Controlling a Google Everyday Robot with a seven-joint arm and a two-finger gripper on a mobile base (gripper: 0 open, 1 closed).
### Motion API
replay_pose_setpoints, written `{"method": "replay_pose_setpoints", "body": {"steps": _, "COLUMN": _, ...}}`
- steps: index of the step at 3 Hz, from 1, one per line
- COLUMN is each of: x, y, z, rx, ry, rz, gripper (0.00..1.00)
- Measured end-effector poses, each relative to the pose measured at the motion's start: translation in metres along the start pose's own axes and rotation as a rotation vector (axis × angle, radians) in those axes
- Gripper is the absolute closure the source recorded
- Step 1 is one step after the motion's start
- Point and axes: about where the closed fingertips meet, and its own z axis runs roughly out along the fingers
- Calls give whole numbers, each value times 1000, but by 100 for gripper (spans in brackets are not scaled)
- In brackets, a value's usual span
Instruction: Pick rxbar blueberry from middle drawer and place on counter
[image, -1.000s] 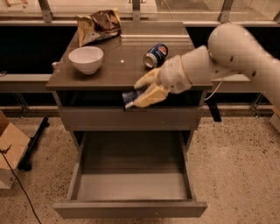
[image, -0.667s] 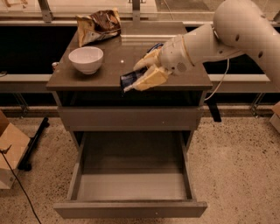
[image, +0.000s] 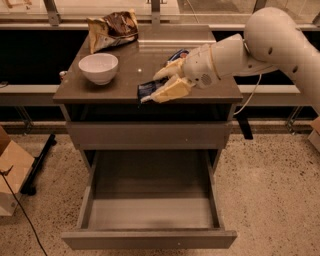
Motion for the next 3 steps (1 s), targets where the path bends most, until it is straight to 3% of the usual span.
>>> {"method": "replay_pose_setpoints", "body": {"steps": 3, "x": 46, "y": -85, "z": 2, "rx": 126, "ry": -88, "rz": 205, "gripper": 100}}
